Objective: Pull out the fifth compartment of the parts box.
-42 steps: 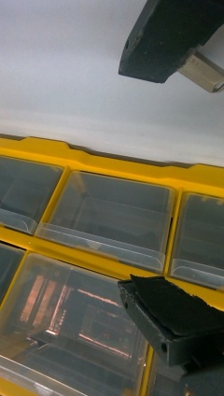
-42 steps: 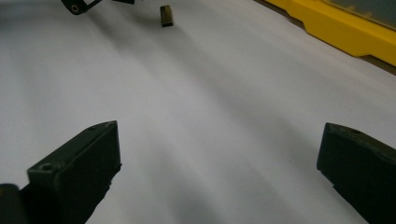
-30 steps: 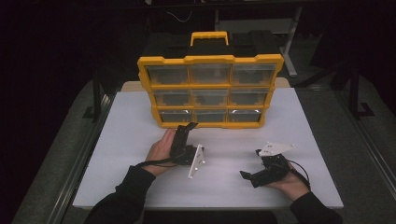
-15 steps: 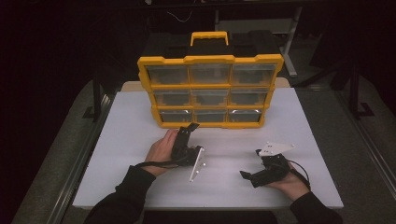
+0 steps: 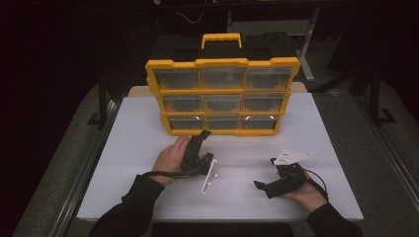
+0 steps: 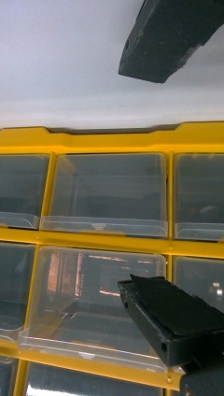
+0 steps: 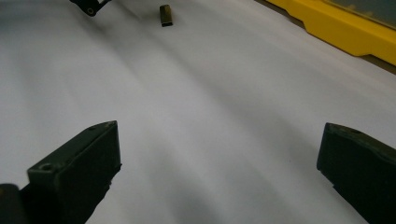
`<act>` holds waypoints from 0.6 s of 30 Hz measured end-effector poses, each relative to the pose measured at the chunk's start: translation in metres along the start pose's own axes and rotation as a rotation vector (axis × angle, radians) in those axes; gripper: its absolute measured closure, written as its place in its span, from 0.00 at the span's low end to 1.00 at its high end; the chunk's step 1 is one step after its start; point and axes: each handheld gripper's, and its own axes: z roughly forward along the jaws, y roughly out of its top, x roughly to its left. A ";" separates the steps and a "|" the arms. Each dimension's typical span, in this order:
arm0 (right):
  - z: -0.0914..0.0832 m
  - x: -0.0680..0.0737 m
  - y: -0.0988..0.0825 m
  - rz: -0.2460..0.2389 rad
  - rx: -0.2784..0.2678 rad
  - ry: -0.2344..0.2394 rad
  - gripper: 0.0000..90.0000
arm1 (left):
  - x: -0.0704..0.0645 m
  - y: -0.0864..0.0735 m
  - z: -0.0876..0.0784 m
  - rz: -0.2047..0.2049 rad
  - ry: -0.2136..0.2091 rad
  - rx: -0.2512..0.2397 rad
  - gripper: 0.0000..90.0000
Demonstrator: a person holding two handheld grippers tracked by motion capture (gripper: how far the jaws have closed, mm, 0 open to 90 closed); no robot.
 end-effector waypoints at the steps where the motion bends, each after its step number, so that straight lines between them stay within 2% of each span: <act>1: 0.000 0.000 0.000 0.000 0.000 0.000 0.00 | 0.000 0.000 0.000 0.005 0.001 0.002 0.00; 8: 0.000 0.000 0.000 0.003 0.001 -0.001 0.00 | 0.001 -0.002 0.000 0.028 0.012 0.011 0.00; 18: 0.000 0.000 0.000 0.004 -0.001 -0.001 0.00 | 0.007 0.000 0.001 0.018 0.036 0.006 0.00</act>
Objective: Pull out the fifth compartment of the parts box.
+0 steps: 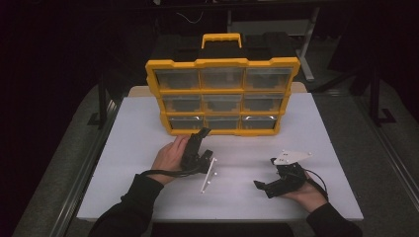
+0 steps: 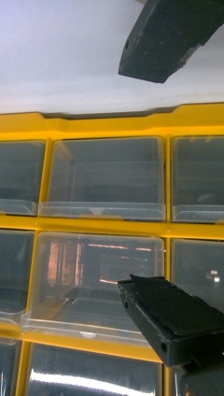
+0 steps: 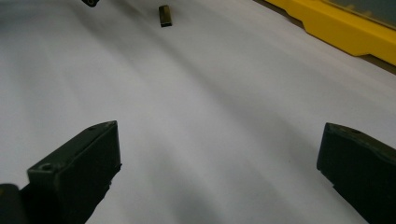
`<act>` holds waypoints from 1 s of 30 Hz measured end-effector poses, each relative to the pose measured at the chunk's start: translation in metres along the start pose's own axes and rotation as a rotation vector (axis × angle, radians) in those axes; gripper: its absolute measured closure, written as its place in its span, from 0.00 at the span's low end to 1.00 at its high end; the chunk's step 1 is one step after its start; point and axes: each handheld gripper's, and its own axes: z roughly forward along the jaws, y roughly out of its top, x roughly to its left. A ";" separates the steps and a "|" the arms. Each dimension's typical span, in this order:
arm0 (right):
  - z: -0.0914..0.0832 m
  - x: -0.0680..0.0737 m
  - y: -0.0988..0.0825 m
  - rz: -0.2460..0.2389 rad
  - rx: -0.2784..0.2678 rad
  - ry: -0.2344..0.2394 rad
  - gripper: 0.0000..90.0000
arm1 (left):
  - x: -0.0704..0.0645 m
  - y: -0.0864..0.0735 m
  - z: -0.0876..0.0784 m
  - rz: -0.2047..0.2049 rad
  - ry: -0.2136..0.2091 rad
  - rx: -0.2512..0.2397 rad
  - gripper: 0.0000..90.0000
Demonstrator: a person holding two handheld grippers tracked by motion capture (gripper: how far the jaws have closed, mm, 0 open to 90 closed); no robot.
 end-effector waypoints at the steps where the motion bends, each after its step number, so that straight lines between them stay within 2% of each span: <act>1: 0.000 0.000 0.000 0.000 0.000 0.000 0.00 | 0.000 0.000 0.000 0.002 0.000 0.002 0.00; 30: 0.001 0.002 0.001 -0.008 0.000 0.005 0.00 | 0.013 0.004 0.010 0.022 0.023 -0.005 0.00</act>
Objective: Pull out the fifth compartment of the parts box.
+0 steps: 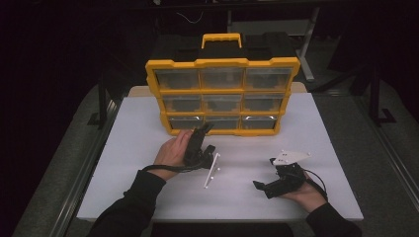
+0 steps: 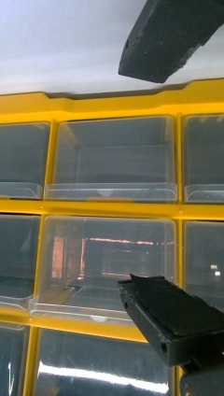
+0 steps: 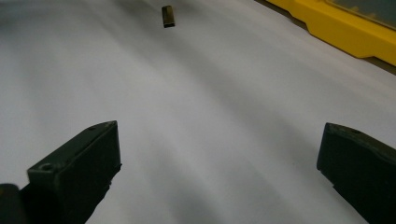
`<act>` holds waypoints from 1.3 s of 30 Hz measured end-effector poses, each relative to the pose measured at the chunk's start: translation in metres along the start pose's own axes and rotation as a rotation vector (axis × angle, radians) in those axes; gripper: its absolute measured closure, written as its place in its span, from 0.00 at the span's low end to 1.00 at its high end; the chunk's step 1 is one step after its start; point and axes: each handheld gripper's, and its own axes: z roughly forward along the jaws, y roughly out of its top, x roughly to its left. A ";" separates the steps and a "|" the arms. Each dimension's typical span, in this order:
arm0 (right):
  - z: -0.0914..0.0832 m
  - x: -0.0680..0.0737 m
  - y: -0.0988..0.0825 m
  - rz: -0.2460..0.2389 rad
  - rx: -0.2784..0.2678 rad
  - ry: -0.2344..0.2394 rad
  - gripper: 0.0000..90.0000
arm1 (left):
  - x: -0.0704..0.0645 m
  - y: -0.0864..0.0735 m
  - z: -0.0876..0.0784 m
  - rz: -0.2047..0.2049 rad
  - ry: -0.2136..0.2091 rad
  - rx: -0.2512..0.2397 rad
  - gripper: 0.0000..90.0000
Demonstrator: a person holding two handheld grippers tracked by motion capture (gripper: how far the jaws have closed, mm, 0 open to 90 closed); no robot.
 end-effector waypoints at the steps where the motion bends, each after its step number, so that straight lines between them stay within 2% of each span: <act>1: 0.000 0.000 0.000 0.001 0.000 -0.001 0.00 | 0.001 0.000 0.000 0.000 0.001 -0.001 0.00; 15: -0.001 0.000 0.000 0.003 -0.006 0.003 0.00 | 0.016 0.007 0.007 0.012 0.018 -0.029 0.00; 25: -0.001 -0.001 0.000 0.010 -0.007 0.003 0.00 | 0.029 0.007 0.013 -0.004 0.036 -0.019 0.00; 39: -0.001 -0.001 0.000 0.012 -0.010 0.002 0.00 | 0.045 0.008 0.021 0.024 0.063 -0.005 0.00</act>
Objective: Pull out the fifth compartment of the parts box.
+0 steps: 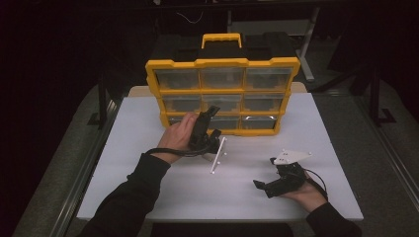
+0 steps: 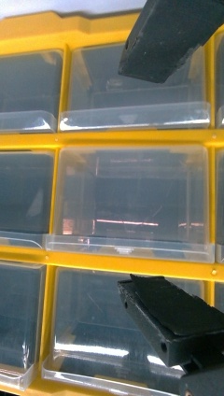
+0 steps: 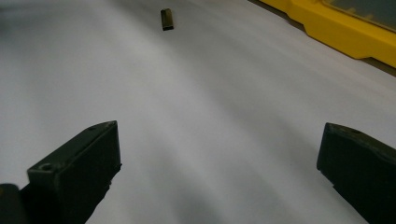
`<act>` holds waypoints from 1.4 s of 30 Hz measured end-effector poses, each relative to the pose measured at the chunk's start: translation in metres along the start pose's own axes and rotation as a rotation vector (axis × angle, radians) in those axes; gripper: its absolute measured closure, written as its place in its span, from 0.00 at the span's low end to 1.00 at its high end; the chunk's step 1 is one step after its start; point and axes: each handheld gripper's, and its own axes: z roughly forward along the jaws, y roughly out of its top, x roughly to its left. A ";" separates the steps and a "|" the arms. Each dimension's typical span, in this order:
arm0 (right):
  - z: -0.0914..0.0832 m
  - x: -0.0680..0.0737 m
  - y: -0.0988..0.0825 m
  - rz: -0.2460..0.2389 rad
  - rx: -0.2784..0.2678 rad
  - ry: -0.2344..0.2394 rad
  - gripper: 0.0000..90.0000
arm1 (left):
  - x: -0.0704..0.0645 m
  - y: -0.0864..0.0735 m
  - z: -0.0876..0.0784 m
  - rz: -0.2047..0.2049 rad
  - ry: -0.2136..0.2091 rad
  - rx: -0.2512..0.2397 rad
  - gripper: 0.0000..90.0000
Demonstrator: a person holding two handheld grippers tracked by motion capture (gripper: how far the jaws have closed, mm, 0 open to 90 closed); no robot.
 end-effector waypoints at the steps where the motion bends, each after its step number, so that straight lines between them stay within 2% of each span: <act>1: 0.000 0.000 0.000 -0.002 -0.001 0.001 0.00 | 0.001 0.000 0.001 -0.002 0.002 -0.001 0.00; 7: 0.000 0.000 0.000 -0.001 -0.002 -0.001 0.00 | 0.006 0.000 0.003 0.012 0.015 0.006 0.02; 18: 0.000 0.000 0.000 -0.001 -0.001 -0.002 0.00 | 0.015 -0.003 0.010 0.002 0.034 0.011 0.02; 30: -0.001 0.000 0.000 -0.001 -0.003 -0.001 0.00 | 0.025 -0.001 0.016 0.023 0.052 0.032 0.07; 42: -0.001 0.000 0.000 -0.003 -0.003 -0.001 0.00 | 0.027 -0.001 0.020 0.021 0.058 0.058 0.20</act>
